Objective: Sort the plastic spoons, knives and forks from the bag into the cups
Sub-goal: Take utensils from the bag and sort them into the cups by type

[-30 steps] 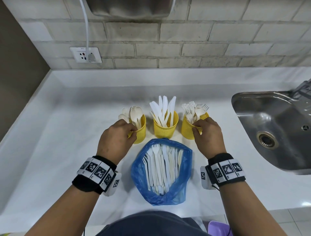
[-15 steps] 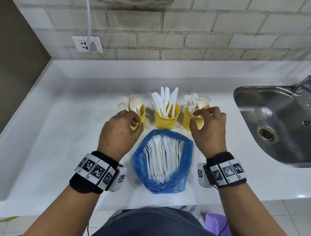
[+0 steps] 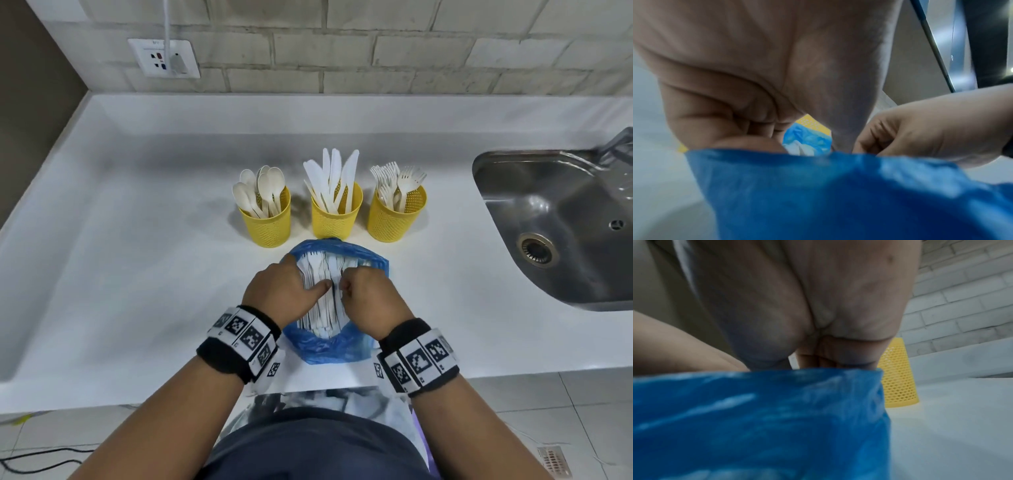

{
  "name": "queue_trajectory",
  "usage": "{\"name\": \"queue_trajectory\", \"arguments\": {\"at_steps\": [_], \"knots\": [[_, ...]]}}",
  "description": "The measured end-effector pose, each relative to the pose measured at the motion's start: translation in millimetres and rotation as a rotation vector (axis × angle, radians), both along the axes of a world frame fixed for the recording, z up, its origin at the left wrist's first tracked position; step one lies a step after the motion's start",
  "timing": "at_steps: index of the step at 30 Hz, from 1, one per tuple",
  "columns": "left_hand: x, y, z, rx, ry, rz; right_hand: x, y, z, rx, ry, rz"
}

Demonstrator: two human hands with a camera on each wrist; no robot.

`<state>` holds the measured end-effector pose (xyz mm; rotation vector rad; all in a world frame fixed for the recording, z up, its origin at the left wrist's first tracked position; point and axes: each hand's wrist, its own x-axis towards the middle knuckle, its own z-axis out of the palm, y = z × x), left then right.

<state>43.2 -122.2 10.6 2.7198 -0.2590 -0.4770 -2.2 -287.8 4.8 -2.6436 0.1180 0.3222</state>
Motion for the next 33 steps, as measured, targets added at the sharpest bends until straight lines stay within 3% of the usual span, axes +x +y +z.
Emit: {"name": "queue_trajectory", "arguments": {"at_steps": [11,26,33], "knots": [[10.5,-19.5,7.2,-0.047,0.042,0.039,-3.0,-3.6,15.8,-0.162,0.143,-0.107],[12.5,-8.9,8.5,-0.096,0.102,0.055,9.6,2.6,13.1,0.026,0.212,-0.229],[7.6,-9.5,-2.3,-0.124,0.09,0.082,13.9,9.6,9.1,-0.11,0.187,-0.131]]}}
